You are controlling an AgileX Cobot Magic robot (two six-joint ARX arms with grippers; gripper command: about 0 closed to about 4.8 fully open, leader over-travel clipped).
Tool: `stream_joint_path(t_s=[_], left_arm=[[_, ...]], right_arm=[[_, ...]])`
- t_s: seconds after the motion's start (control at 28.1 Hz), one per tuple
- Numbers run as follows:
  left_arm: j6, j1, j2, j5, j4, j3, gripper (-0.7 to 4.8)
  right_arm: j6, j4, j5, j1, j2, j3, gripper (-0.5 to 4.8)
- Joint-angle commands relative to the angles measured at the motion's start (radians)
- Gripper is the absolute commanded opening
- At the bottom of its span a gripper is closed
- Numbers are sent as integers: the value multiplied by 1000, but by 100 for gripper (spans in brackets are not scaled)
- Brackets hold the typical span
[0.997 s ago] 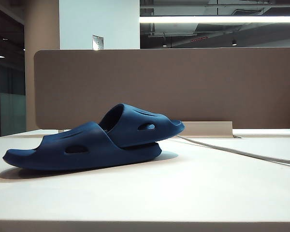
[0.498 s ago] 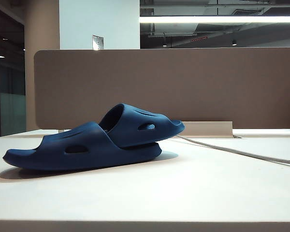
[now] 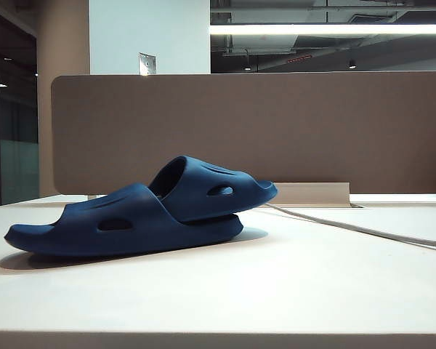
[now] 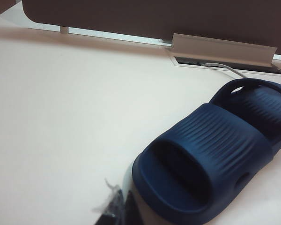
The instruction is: Interlock the pair of blue slippers on the table with their fronts facing up.
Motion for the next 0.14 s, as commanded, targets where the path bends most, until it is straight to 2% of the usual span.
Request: stream_joint_path(t_s=[0.04,0.14], left_arm=[[1,-2,0,5,10,2,-5],[1,-2,0,5,10,2,-5]], right_arm=[[-2,13,-2,1,1,-1,-1],[-2,13,-2,1,1,-1,-1]])
